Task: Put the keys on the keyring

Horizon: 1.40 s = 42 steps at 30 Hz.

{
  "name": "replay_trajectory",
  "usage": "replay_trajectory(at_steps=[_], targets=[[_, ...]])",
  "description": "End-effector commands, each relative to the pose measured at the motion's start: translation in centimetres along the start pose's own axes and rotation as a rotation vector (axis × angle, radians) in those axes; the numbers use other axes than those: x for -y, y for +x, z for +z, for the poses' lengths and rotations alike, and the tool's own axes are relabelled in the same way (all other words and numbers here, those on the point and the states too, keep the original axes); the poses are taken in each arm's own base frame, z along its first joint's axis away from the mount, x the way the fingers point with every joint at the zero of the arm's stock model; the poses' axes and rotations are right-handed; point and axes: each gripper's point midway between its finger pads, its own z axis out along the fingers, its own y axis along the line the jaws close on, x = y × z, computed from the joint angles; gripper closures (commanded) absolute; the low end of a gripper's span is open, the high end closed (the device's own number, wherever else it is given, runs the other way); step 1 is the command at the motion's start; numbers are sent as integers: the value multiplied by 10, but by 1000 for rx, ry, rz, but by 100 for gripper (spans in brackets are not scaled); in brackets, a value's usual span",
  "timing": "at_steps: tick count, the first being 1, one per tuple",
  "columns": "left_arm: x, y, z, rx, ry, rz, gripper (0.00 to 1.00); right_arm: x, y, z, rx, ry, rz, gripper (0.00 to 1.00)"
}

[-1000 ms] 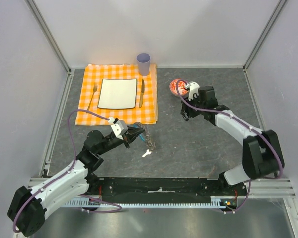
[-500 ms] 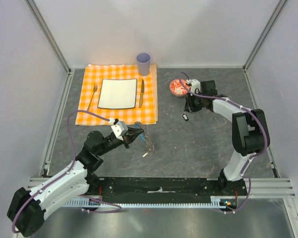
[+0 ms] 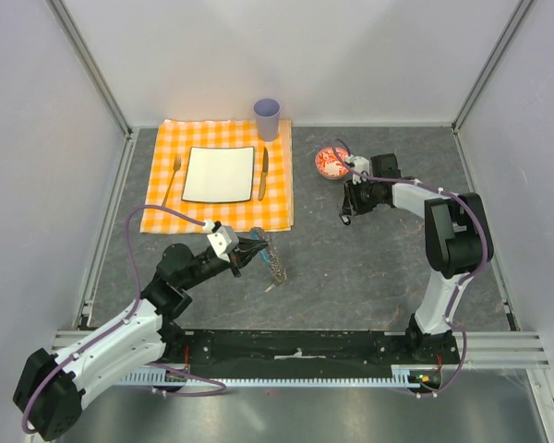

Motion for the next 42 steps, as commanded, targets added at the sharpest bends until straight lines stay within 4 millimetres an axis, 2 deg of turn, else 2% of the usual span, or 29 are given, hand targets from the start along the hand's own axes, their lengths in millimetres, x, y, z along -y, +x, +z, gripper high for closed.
replay_trajectory(at_steps=[1, 16, 23, 39, 42], targets=[[-5, -19, 2, 56, -19, 60, 98, 2, -21, 2, 47, -20, -18, 67], [-2, -20, 2, 55, -8, 64, 98, 0, -31, 3, 69, -40, -29, 70], [-1, -21, 2, 58, -7, 65, 98, 3, -24, 7, 52, -43, -23, 71], [0, -22, 2, 57, -5, 65, 98, 1, -27, 12, 55, -65, -32, 73], [0, -21, 2, 56, -5, 66, 98, 2, -25, 12, 52, -68, -28, 79]])
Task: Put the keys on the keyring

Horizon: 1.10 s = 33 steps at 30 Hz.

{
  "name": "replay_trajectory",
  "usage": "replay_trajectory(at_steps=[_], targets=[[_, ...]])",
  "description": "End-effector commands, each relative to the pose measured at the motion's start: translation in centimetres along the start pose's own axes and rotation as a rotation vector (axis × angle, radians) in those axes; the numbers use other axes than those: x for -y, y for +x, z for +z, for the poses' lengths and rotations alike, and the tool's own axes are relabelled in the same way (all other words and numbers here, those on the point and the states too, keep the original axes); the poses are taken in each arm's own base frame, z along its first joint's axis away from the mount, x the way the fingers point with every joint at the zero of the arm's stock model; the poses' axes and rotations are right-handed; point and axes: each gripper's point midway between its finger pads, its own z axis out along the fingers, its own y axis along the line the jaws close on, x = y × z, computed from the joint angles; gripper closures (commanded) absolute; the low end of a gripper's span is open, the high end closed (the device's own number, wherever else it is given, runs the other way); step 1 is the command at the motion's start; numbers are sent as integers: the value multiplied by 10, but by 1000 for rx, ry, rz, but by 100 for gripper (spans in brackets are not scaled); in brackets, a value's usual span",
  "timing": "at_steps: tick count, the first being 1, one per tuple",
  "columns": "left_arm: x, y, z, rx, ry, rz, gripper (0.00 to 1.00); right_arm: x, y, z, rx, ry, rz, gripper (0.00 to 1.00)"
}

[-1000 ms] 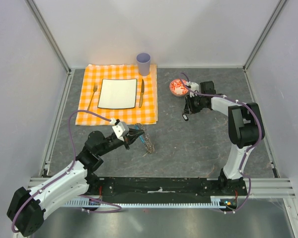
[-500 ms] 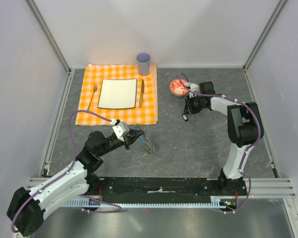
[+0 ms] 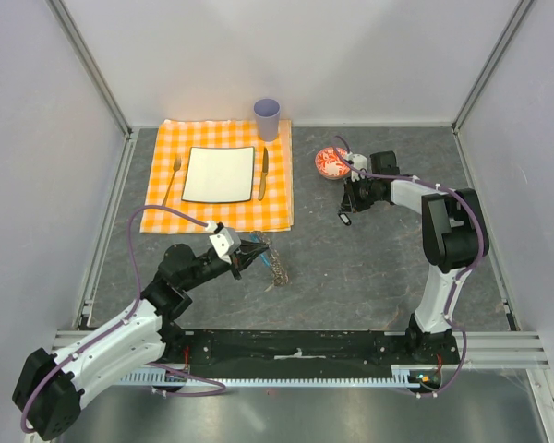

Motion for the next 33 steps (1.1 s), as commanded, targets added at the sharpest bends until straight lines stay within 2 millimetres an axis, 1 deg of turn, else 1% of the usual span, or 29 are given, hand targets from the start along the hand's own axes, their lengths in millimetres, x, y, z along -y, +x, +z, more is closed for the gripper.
replay_trajectory(at_steps=[1, 3, 7, 10, 11, 12, 13, 14, 15, 16, 17, 18, 19, 20, 21, 22, 23, 25, 26, 27, 28, 29, 30, 31, 32, 33], targets=[[-5, -28, 2, 84, -20, 74, 98, 0, -17, 2, 42, -26, -32, 80], [-5, -28, 2, 83, -19, 76, 98, -1, -14, 3, 38, -31, -30, 83], [-5, -28, 2, 83, -19, 76, 98, -3, -14, 2, 39, -40, -33, 100], [-5, -27, 2, 77, -17, 77, 98, -13, -20, -7, 69, -67, -46, 100], [-4, -27, 2, 79, -14, 81, 98, -19, -29, -17, 102, -69, -63, 100], [-4, -26, 3, 76, -11, 83, 98, -24, -24, -20, 104, -74, -54, 100], [-3, -26, 3, 76, -8, 83, 98, -27, -30, -25, 133, -74, -69, 100], [-2, -27, 3, 76, -4, 85, 98, -36, -39, -37, 172, -73, -94, 100], [-1, -27, 4, 77, 9, 85, 98, -41, -33, -40, 176, -74, -91, 100], [0, -26, 5, 73, 16, 87, 98, -46, -39, -46, 207, -77, -97, 100], [1, -25, 6, 68, 24, 89, 98, -59, -48, -58, 246, -86, -122, 100], [3, -27, 8, 68, 39, 97, 98, -66, -43, -61, 250, -96, -126, 100], [3, -24, 10, 56, 46, 95, 98, -72, -44, -65, 259, -99, -136, 100], [4, -24, 11, 54, 51, 98, 98, -88, -49, -76, 286, -108, -174, 100], [4, -27, 12, 58, 55, 106, 98, -93, -46, -80, 287, -95, -182, 100], [4, -26, 13, 52, 58, 109, 98, -99, -47, -85, 296, -87, -201, 100], [4, -24, 14, 47, 68, 124, 98, -116, -54, -99, 336, -89, -254, 100], [5, -28, 15, 54, 80, 163, 98, -130, -54, -111, 364, -77, -292, 100], [4, -30, 16, 54, 84, 187, 98, -148, -59, -125, 402, -93, -338, 100], [3, -31, 17, 53, 84, 199, 98, -154, -56, -130, 401, -98, -359, 100], [4, -32, 18, 51, 93, 212, 98, -167, -56, -143, 431, -122, -407, 100], [7, -33, 20, 39, 125, 242, 98, -177, -54, -147, 438, -132, -458, 100], [8, -32, 21, 30, 137, 249, 98, -181, -50, -152, 436, -132, -467, 100], [8, -33, 23, 23, 145, 253, 98, -189, -52, -164, 465, -130, -491, 100], [10, -36, 25, 21, 169, 273, 98, -195, -50, -168, 466, -142, -514, 100], [12, -31, 27, 4, 189, 274, 98, -199, -45, -172, 456, -144, -547, 100]])
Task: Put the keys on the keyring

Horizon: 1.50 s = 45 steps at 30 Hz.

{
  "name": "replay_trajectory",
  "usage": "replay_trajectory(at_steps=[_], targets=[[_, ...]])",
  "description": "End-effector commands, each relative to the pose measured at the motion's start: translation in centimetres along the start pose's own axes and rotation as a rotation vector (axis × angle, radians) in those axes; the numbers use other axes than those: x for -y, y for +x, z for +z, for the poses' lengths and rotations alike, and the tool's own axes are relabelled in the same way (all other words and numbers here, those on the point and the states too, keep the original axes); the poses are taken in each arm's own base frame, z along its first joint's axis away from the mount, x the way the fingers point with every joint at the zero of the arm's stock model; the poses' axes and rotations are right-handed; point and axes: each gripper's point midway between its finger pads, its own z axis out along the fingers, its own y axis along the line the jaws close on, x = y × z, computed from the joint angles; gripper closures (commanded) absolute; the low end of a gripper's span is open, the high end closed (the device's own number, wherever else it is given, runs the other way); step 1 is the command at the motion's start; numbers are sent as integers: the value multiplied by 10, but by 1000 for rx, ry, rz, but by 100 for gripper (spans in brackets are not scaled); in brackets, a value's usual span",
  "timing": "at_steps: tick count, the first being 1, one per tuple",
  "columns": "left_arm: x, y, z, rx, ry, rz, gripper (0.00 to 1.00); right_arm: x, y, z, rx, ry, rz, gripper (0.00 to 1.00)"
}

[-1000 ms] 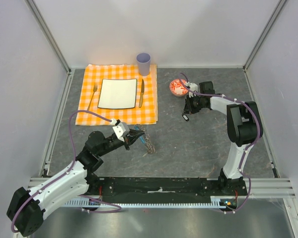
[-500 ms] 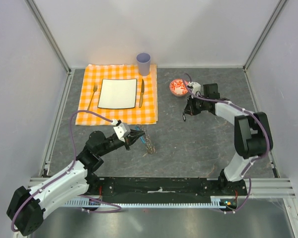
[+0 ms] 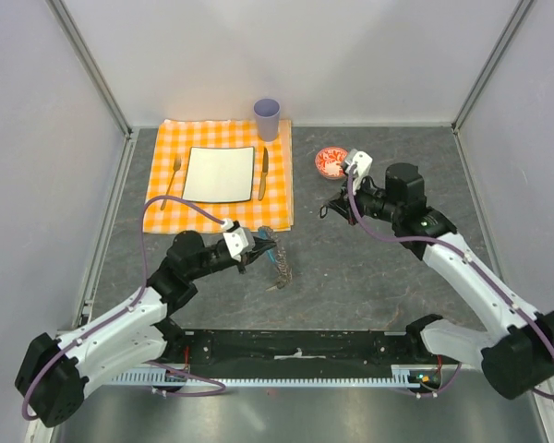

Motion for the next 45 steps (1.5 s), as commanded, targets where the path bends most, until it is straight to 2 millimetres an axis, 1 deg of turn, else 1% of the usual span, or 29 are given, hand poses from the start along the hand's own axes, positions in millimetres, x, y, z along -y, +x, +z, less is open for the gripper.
replay_trajectory(at_steps=[1, 2, 3, 4, 5, 7, 8, 9, 11, 16, 17, 19, 21, 22, 24, 27, 33, 45], targets=[[3, -31, 11, 51, 100, 151, 98, -22, -8, -22, 12, -24, -125, 100], [7, -36, 13, 62, 138, 178, 98, -31, -9, -24, 13, -55, -149, 100], [9, -32, 15, 45, 160, 175, 98, -37, -8, -27, 4, -73, -195, 100], [11, -33, 16, 45, 176, 183, 98, -46, -11, -31, 12, -96, -224, 100], [12, -38, 17, 57, 197, 202, 98, -51, -12, -34, 12, -109, -246, 100], [14, -39, 18, 56, 212, 207, 98, -60, -14, -39, 0, -134, -299, 100], [14, -40, 18, 60, 216, 212, 98, -63, -18, -42, 4, -142, -318, 100], [15, -41, 18, 61, 217, 213, 98, -67, -14, -42, -11, -155, -325, 100], [16, -41, 15, 66, 217, 210, 98, -75, -13, -41, -17, -192, -383, 100], [22, -47, 8, 105, 218, 214, 98, -93, 10, -26, -111, -263, -462, 100], [23, -47, 5, 112, 218, 214, 98, -96, 9, -24, -114, -273, -486, 100], [25, -49, 4, 121, 220, 216, 98, -102, 14, -19, -138, -303, -497, 100], [27, -50, 1, 131, 223, 217, 98, -108, 10, -16, -124, -327, -514, 100], [28, -51, 1, 134, 226, 216, 98, -113, 11, -14, -127, -347, -519, 100], [31, -51, 0, 139, 241, 214, 98, -116, 5, -12, -109, -358, -533, 100], [34, -49, 0, 137, 257, 212, 98, -119, 1, -9, -102, -368, -548, 100], [33, -47, 2, 131, 259, 207, 98, -132, -8, -12, -63, -419, -568, 100], [35, -45, 8, 127, 288, 170, 98, -149, -14, -14, -26, -489, -589, 100]])
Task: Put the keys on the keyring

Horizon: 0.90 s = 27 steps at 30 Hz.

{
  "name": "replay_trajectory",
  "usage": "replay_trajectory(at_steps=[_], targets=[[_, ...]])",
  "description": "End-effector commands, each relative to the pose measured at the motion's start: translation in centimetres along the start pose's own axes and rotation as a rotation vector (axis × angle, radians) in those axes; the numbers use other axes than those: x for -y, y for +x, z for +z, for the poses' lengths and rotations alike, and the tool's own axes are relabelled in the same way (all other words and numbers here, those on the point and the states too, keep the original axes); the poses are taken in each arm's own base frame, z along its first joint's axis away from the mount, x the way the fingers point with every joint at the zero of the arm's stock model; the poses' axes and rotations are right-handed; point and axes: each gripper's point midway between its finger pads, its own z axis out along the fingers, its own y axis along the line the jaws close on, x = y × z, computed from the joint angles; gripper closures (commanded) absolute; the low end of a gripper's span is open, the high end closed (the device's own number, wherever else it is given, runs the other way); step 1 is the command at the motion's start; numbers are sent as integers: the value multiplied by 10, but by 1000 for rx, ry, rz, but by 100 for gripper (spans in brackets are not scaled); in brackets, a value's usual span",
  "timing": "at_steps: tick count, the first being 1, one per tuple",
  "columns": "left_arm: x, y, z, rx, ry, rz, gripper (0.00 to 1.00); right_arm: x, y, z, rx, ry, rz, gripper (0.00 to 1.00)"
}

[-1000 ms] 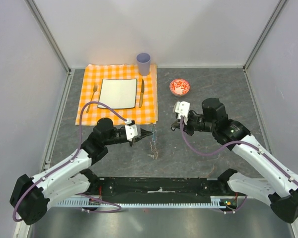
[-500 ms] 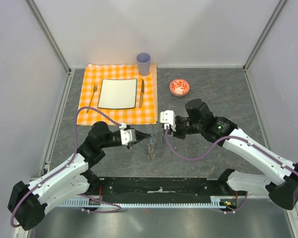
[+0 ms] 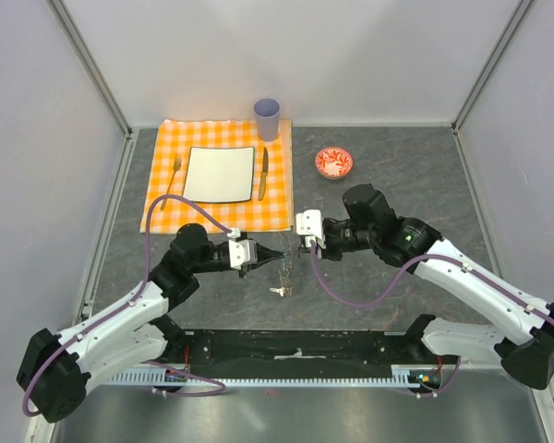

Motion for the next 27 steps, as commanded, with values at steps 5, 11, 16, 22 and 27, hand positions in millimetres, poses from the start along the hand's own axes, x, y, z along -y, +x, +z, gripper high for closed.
replay_trajectory(at_steps=[5, 11, 16, 22, 27], targets=[[-6, -28, 3, 83, 0, 52, 98, 0, -27, -1, 74, -22, -72, 100], [-6, -28, 4, 86, 3, 48, 98, 0, -23, 3, 57, -21, -78, 100], [-5, -29, 4, 89, 5, 48, 98, 2, -22, 3, 52, -11, -81, 100], [-5, -28, 5, 88, 9, 42, 98, 2, -23, 3, 54, -7, -85, 100], [-4, -30, 4, 93, 12, 42, 98, 1, -24, 4, 54, -14, -90, 100]])
